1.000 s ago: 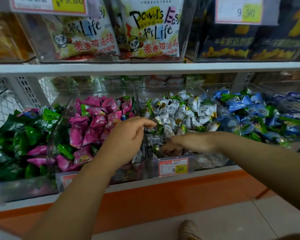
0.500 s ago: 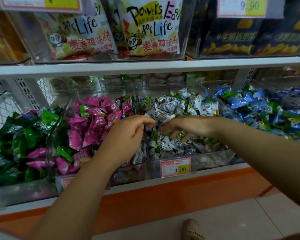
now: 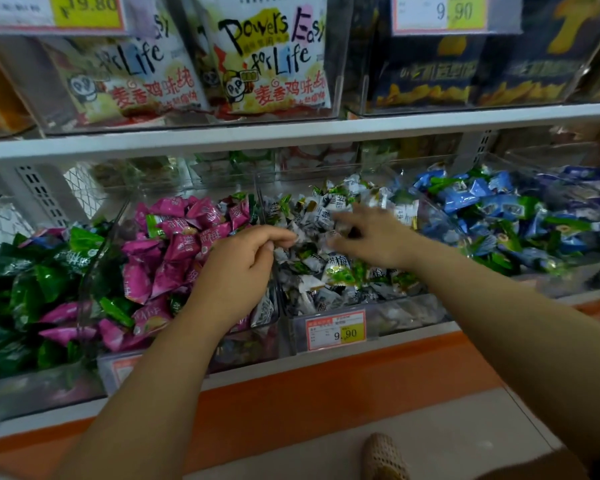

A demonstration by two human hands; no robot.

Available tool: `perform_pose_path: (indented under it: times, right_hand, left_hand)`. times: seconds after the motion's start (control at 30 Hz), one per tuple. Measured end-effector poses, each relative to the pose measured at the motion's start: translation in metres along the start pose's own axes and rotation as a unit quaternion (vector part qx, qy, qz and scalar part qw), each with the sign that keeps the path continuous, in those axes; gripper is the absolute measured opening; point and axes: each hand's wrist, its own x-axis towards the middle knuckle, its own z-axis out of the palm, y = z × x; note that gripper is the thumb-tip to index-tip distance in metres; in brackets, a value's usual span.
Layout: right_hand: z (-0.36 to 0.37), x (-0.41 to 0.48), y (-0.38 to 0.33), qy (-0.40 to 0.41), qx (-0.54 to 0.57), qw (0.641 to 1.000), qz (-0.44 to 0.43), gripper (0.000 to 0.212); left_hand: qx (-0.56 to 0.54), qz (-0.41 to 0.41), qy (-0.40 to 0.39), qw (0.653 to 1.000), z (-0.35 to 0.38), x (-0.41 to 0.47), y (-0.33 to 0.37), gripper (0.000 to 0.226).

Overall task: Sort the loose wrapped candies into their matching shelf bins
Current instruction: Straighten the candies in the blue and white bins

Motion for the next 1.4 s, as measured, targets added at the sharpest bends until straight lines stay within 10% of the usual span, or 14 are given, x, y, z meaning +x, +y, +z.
perform_pose_path:
  times: [0.37,0.57,0.73,1.1,1.4]
  right_hand:
    - [-0.003,-0.043,-0.009,-0.142,-0.015,0.978,-0.151,0.046]
    - [-0.027,-0.023,0.002,-0.019,0.008,0.991,-0.13,0.047]
    - [0.005,0.023,-0.015,-0.073,-0.173,0.964,-0.187,0.05]
    - [-0.019,0.082,0.012,-0.061,-0.261,0.963,-0.039,0.051]
    - [-0.033,0.028,-0.007,-0.05,-0.022,0.988,-0.144,0.04]
  left_hand:
    - [-0.016,-0.011,0.003,1.0,-0.002,0.0,0.004,0.032]
    - [-0.011,-0.013,-0.006,1.0,-0.004,-0.001,0.004,0.033]
    - [-0.034,-0.008,0.006,0.999,-0.004,0.0,-0.001,0.032]
    - [0.01,-0.021,-0.005,1.0,-0.017,0.008,-0.016,0.032]
    - [-0.013,-0.027,-0.02,0.999,-0.015,0.012,-0.019,0.033]
